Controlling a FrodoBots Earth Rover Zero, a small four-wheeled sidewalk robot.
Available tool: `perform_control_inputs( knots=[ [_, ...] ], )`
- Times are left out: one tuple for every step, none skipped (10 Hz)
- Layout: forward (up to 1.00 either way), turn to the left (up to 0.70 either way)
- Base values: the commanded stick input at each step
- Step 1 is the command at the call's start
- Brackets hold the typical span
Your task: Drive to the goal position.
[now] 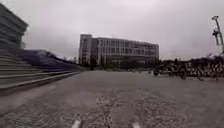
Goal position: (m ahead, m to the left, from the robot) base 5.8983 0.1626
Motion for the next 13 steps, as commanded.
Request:
perform_control_inputs(
  knots=[
    [0.7, 0.02],
    [0.7, 0.02],
    [0.7, 0.02],
    [0.7, 0.02],
    [0.7, 0.03],
    [0.7, 0.03],
    [0.7, 0.03],
    [0.7, 0.03],
    [0.7, 0.03],
    [0.7, 0.03],
    [0.7, 0.03],
    [0.7, 0.03],
    [0.7, 0.03]
  ],
)
